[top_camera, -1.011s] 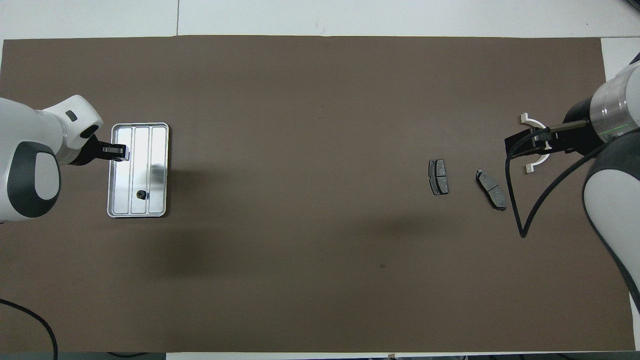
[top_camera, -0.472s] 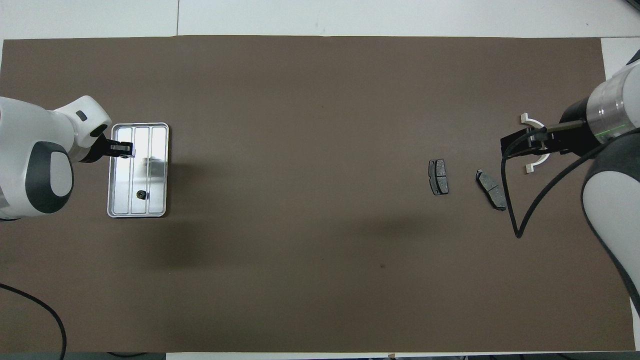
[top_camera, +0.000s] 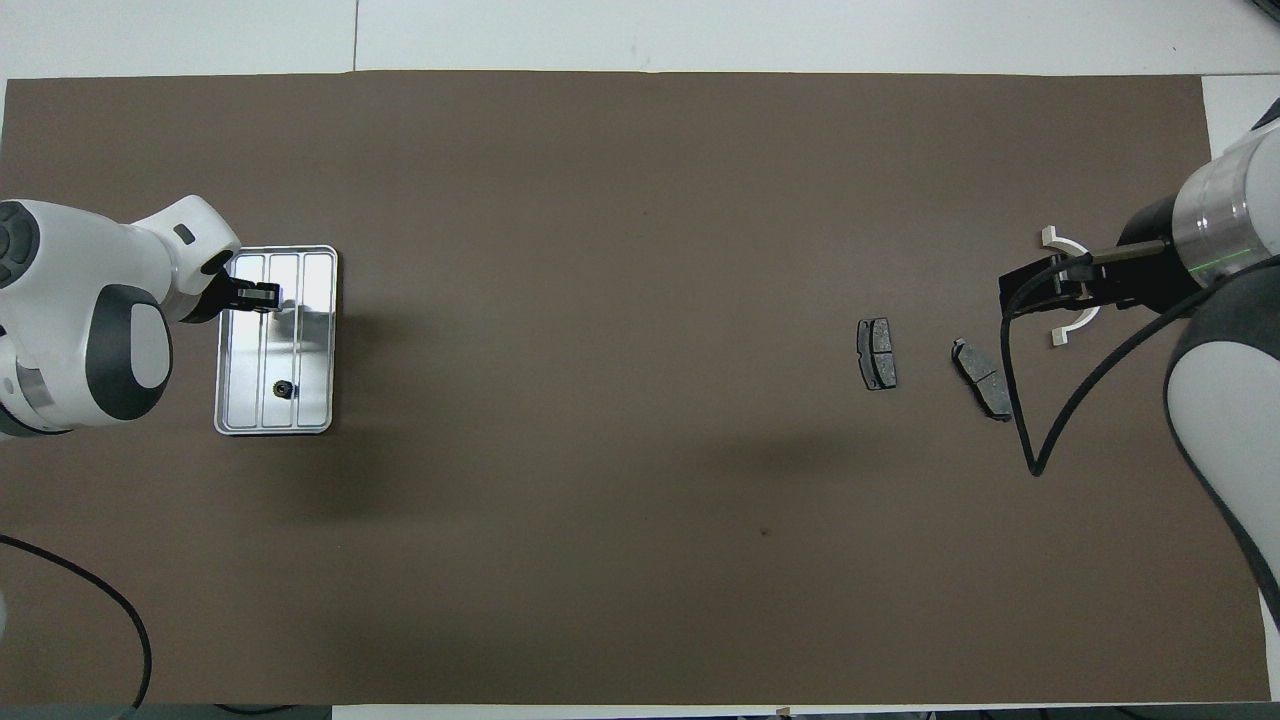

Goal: Pick bearing gear from pile to tray
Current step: 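Lower the bearing into the tray and open the left gripper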

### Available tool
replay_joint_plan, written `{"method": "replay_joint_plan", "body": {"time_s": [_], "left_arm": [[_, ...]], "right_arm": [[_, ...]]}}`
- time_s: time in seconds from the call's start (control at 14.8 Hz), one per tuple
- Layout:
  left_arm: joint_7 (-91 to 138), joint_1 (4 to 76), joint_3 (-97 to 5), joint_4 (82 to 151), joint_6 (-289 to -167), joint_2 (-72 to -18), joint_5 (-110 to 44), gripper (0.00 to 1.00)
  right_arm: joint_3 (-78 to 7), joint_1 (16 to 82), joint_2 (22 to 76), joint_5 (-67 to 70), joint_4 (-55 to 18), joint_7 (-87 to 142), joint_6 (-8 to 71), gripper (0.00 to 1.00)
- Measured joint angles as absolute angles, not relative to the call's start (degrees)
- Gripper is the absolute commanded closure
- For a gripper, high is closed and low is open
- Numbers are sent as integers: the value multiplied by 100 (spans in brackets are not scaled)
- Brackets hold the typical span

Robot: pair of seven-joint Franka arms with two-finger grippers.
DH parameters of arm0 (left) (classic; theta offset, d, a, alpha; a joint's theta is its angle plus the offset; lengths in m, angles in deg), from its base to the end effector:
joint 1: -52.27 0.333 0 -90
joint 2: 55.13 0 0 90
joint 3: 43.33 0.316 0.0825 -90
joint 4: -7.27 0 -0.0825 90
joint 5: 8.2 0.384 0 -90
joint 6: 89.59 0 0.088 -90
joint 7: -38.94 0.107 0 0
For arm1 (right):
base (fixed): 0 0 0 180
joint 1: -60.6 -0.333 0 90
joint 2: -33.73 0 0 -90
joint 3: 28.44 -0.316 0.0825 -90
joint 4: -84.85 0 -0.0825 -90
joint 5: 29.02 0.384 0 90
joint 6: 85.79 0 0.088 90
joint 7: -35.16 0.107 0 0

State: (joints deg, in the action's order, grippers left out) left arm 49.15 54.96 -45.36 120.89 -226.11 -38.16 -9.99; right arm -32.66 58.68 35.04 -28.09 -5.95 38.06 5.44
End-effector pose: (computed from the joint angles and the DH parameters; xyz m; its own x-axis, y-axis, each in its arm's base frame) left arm 0.6150 0.0077 0.3267 0.9842 -0.1409 0.1074 -0.1434 -0.9896 0.0153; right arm 0.5594 0.0614 0.6070 0.9983 0.0562 -0.0162 0.0559 -0.9983 -0.0171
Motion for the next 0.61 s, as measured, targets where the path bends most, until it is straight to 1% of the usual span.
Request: {"method": "replay_joint_plan", "body": {"time_s": [0.61], "left_arm": [[4915,5496,-4536,12179,-22937,-3697,-999,100]], "right_arm": [[-3264,5870,3504,-2809,-595,3806,544,0]]}}
